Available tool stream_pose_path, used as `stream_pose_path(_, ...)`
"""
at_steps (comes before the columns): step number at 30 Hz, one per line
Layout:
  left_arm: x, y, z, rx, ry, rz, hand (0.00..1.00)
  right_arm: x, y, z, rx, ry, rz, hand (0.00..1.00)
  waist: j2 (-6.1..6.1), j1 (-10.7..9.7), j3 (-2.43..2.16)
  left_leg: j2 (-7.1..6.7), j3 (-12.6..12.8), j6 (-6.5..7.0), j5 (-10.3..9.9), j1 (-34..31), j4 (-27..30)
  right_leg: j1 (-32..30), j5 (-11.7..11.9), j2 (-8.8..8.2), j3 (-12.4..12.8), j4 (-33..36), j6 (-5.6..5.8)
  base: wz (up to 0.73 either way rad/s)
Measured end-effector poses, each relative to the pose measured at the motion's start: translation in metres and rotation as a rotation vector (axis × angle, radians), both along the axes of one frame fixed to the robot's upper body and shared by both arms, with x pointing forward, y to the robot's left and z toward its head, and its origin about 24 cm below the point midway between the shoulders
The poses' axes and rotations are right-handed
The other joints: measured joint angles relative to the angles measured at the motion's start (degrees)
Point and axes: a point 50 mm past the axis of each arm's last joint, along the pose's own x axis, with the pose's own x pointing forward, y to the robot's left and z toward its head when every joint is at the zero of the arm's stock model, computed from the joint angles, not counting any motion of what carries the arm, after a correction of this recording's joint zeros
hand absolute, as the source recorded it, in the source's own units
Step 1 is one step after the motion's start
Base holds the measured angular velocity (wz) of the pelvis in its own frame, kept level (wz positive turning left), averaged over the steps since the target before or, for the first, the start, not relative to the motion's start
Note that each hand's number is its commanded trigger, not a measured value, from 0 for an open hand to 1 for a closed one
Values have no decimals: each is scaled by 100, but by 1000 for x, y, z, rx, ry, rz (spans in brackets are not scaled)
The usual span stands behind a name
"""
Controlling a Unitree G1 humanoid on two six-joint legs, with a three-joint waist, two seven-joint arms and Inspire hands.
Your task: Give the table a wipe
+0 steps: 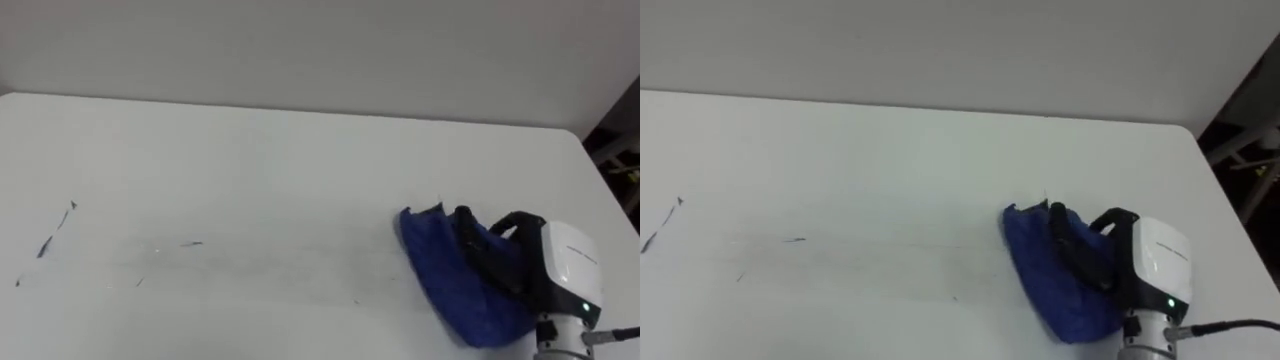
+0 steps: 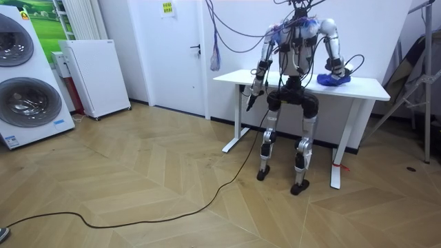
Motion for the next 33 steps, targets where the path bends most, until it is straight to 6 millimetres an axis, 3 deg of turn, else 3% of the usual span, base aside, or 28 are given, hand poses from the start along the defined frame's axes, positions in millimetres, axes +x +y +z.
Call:
stream_pose_path(5, -2, 0, -1, -13, 4, 2, 0, 13, -13, 17, -11, -86, -38, 0, -86, -1, -11, 0, -2, 2, 0, 13, -4, -7, 0, 4, -1, -4, 0, 0)
stream_pose_path(6, -7, 0, -2, -12, 16, 6, 0, 14, -16, 21, -1, -105, -55, 0, -126, -19, -35, -2, -2, 2, 0, 6, 6, -7, 0, 4, 1, -3, 0, 5)
stream_pose_path(9, -10, 2, -2, -7, 22, 11, 0, 15, -29, 34, -5, -169, -106, 0, -126, -31, -19, -3, -9, 3, 0, -40, 0, -50, -1, 2, -2, -8, 1, 4)
stream_pose_path(12, -16, 9, 0, 12, 26, 48, 0, 13, -45, 44, -33, -223, -165, 0, -152, -32, -47, 4, -10, 3, 1, -73, 2, -96, -6, 2, 1, 0, 9, 0)
stream_pose_path(19, -28, 18, 3, 24, 36, 121, 0, -3, -79, 57, -5, -332, -352, 0, -241, -237, -34, 1, 4, 3, 0, -85, 11, -102, -6, 6, 112, 1, 9, 0)
stream_pose_path(24, -31, 18, 2, 17, 45, 119, 0, -24, -101, 44, 77, -341, -538, 0, -242, -396, -45, 12, 44, 3, -1, -79, 2, -127, -6, 17, 157, 3, 9, -5)
stream_pose_path(28, -34, 22, 3, 25, 67, 154, 0, -51, -119, 27, 194, -317, -743, 0, -192, -510, -115, 15, 75, 3, -1, -154, 13, -221, -6, 18, 170, 21, 9, -5)
stream_pose_path(32, -36, 22, 2, 23, 81, 162, 0, -68, -129, 18, 313, -350, -909, 0, -100, -660, -77, 36, 136, 1, -2, -100, 12, -199, -6, 36, 201, 15, 8, -7)
stream_pose_path(33, -37, 22, 3, 25, 77, 168, 0, -78, -131, 11, 354, -343, -971, 0, -113, -688, -91, 49, 137, -5, -6, -93, 6, -184, -6, 49, 216, 11, 8, 0)
